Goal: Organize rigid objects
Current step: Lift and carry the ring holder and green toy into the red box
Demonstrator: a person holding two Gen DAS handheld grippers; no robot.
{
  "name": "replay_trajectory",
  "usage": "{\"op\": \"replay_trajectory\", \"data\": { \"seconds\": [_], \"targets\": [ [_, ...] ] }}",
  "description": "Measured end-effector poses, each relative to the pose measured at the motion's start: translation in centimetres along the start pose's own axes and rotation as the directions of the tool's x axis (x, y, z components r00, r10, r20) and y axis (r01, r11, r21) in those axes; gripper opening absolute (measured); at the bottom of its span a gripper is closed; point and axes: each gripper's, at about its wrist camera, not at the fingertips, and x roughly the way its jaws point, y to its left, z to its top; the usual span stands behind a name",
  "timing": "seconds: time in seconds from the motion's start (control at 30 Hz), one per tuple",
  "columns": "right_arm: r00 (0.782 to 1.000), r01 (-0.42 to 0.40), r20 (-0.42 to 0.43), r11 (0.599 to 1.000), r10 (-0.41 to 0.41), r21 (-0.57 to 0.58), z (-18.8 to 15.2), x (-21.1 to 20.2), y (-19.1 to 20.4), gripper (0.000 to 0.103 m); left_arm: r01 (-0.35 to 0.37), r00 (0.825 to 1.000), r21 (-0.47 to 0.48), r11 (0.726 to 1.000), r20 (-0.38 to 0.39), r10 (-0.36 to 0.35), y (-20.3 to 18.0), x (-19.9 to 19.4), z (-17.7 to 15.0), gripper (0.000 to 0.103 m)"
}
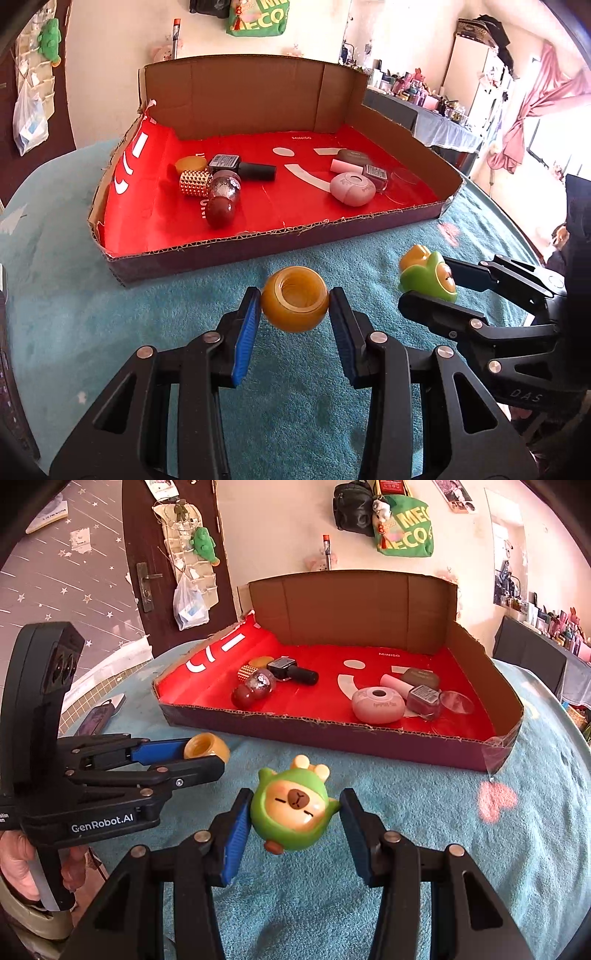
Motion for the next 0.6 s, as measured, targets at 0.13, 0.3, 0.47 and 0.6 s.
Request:
{"op": "replay_trajectory", "data": {
  "seconds": [0.13, 0.3, 0.47, 0.6],
  "targets": [
    [1.000, -0.008, 0.012, 1.000, 0.008, -0.003, 0.3, -0.7, 0.2, 0.051, 0.006, 1.000, 0.006, 1.000, 0.022, -0.006, -0.2, -0.9, 0.2, 0.036],
    [0.999, -0.013, 0.034, 1.000, 0.014, -0.012, 1.0, -1.5, 0.6, 0.051, 0.010, 0.999, 0.010, 1.000, 0.045, -0.010, -0.4, -1.8, 0.7, 0.036],
    [0.998, -0.022, 0.052, 1.000, 0.023, -0.019, 1.7, -2.0, 0.7, 0.051, 0.012, 0.998, 0.016, 1.000, 0.066, -0.013, -0.5, -2.4, 1.3, 0.036],
    [0.998, -0.025, 0.062, 0.999, 0.027, -0.030, 2.2, -2.1, 0.8, 0.051, 0.012, 0.997, 0.023, 1.000, 0.081, -0.014, -0.7, -2.7, 1.8, 0.036]
  ]
}}
